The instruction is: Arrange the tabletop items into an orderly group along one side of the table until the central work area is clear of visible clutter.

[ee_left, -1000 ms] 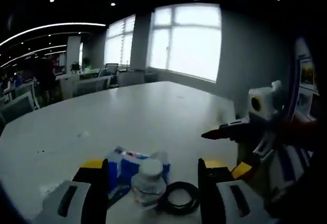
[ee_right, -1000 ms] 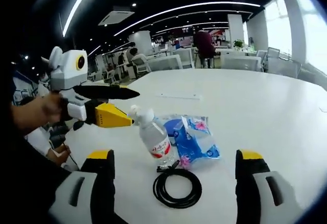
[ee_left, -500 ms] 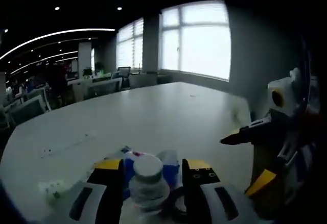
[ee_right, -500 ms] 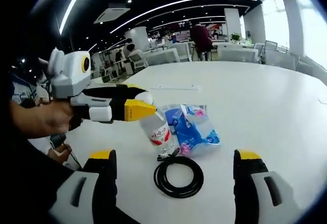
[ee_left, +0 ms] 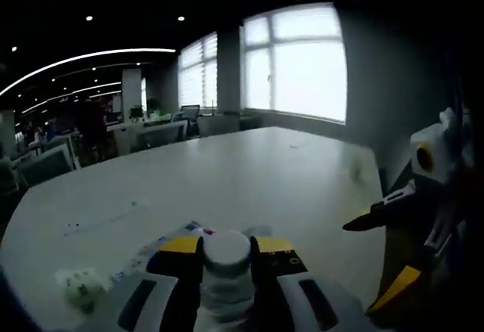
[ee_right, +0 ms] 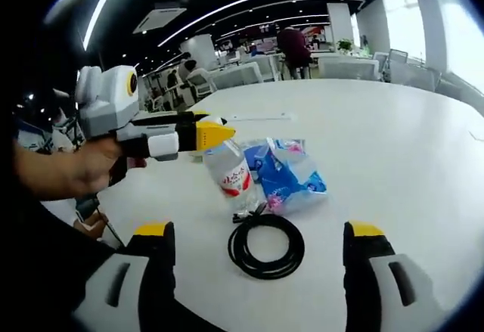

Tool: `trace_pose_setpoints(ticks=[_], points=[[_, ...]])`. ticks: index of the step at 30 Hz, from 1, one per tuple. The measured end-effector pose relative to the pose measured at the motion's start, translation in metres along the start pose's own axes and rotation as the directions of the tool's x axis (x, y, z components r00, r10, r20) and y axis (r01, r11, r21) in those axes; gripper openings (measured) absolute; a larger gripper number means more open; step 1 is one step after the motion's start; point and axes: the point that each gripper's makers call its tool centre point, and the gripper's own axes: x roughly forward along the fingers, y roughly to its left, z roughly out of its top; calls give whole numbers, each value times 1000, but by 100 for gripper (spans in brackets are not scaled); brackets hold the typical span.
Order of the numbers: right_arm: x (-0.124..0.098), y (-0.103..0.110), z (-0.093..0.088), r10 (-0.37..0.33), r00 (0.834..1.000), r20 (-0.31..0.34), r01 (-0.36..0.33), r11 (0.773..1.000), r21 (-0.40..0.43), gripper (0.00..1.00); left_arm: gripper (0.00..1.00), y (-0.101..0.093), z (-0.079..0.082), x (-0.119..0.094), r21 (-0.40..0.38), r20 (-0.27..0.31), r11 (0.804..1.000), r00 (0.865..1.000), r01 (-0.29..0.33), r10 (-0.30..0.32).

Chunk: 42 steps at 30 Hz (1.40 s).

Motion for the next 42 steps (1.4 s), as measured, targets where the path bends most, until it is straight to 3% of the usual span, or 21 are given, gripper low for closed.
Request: trace_pose_setpoints(ticks=[7, 17, 26, 32, 37, 42], points=[[0, -1, -6, -6, 1000, -9, 7, 1000, 13, 87, 22, 2, 0, 0, 0, 8, 1000, 1000, 1, -1], [2, -3, -3, -10, 1000, 1, 9, 1000, 19, 85, 21, -2, 1, 3, 0, -74, 997, 994, 76, -75], [3, -1, 1, -10, 1000, 11, 10, 1000, 17, 84, 20, 9, 1, 2, 0, -97, 992, 988, 124, -123], [4, 1, -4, -8, 1000, 3, 8, 1000, 22, 84, 20, 12, 21, -10, -17, -56, 980, 979, 196, -197], [5, 5, -2, -4, 1000, 0, 4, 1000, 13, 84, 20, 30, 38, -26, -41, -20, 965, 966, 257, -258], [7, 4, 3, -5, 1000, 6, 5, 1000, 3, 83, 20, 51, 47, -44, 2, -3, 957, 957, 290, -290]])
